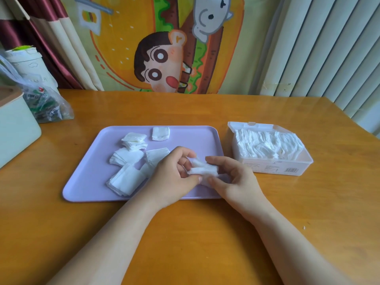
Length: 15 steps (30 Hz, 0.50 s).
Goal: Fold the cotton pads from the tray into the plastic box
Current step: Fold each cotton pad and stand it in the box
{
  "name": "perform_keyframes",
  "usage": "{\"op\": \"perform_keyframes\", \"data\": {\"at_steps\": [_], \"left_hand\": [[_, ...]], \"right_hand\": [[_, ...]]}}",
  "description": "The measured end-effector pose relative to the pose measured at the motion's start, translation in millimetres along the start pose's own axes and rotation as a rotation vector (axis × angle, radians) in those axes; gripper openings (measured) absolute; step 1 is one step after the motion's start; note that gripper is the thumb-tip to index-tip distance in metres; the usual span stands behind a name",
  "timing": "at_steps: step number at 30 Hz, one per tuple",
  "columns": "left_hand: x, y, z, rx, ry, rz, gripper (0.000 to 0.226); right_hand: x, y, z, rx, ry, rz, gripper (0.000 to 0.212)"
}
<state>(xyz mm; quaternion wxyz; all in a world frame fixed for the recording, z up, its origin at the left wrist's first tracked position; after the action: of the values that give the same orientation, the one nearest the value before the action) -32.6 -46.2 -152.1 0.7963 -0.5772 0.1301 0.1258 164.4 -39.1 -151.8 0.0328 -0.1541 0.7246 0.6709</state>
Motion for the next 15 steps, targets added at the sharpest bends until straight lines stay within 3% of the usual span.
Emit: {"op": "perform_keyframes", "data": {"at_steps": [2,7,15], "left_hand": [[0.6,-0.4,-1.0,0.011,0.04,0.025,0.055],[0.4,1.1,0.3,0.046,0.078,0.108,0.021],[1.7,5.3,-1.6,0.071,0.113,0.139,0.021]], "right_hand": [[0.7,0.3,0.2,-0.034,-0.023,-0.039,0.042],[4.5,3.0,-1.6,-0.04,-0.064,-0.126,0.05],[21.2,4.5,-9.9,0.003,-0.076,-0.304,0.065]]}}
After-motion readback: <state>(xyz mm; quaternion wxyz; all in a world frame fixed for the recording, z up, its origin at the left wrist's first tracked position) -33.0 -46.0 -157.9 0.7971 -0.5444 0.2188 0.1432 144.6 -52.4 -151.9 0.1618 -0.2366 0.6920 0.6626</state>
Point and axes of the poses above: each hand's wrist, its own z-axis towards the middle knuckle, its own x-axis out of the palm, y = z × x, the point moved 1 cm from there along z, towards the middle knuckle, and after that the axes turned 12 degrees about x, right-handed, at the moved point
